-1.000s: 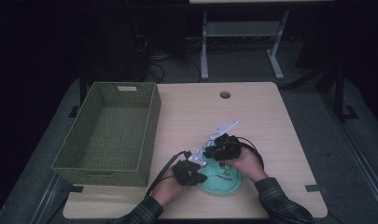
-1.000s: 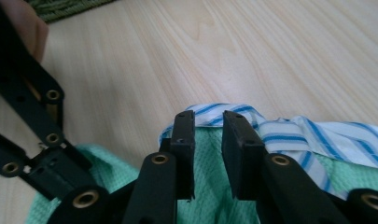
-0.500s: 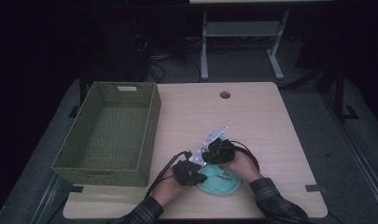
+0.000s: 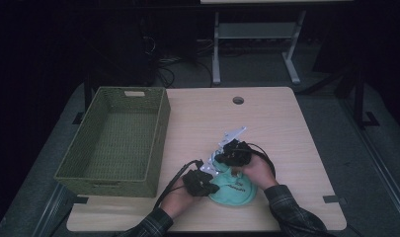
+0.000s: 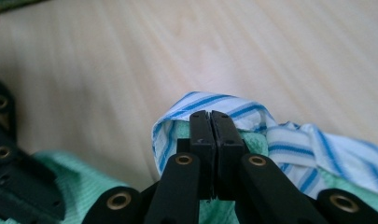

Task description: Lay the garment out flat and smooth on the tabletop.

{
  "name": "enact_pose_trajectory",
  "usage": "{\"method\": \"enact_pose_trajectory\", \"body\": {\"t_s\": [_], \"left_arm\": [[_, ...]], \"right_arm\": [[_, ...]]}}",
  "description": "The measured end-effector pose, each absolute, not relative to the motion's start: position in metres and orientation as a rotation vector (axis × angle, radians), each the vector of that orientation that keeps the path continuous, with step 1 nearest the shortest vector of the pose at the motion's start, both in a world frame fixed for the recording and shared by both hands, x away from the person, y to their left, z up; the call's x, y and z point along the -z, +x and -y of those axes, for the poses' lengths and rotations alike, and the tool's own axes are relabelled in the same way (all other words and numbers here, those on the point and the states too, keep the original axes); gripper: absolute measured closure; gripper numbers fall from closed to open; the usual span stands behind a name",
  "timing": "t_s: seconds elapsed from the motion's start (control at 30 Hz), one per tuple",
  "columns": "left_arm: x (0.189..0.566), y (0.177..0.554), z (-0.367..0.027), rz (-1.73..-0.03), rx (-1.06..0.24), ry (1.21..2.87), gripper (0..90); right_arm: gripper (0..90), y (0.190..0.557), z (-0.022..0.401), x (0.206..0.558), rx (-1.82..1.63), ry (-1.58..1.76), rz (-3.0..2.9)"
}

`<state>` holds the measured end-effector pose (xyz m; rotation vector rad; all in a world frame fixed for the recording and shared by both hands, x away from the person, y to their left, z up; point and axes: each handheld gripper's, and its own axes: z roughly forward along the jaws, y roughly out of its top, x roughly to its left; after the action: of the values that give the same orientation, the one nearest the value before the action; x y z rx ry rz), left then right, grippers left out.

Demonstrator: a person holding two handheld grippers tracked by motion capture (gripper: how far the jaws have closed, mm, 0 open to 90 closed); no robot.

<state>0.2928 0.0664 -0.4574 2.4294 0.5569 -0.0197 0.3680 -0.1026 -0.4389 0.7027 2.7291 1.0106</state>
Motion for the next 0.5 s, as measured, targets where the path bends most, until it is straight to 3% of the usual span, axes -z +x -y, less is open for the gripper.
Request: {"method": "enact_pose_trajectory", "body": {"t_s": [0.5], "left_arm": [[0.457,0.293,-0.066,-0.555,0.019,2.432,89.5]], "right_arm": [[88.8,0.395,0.115,0.420,-1.075,0.839,-2.606]]}}
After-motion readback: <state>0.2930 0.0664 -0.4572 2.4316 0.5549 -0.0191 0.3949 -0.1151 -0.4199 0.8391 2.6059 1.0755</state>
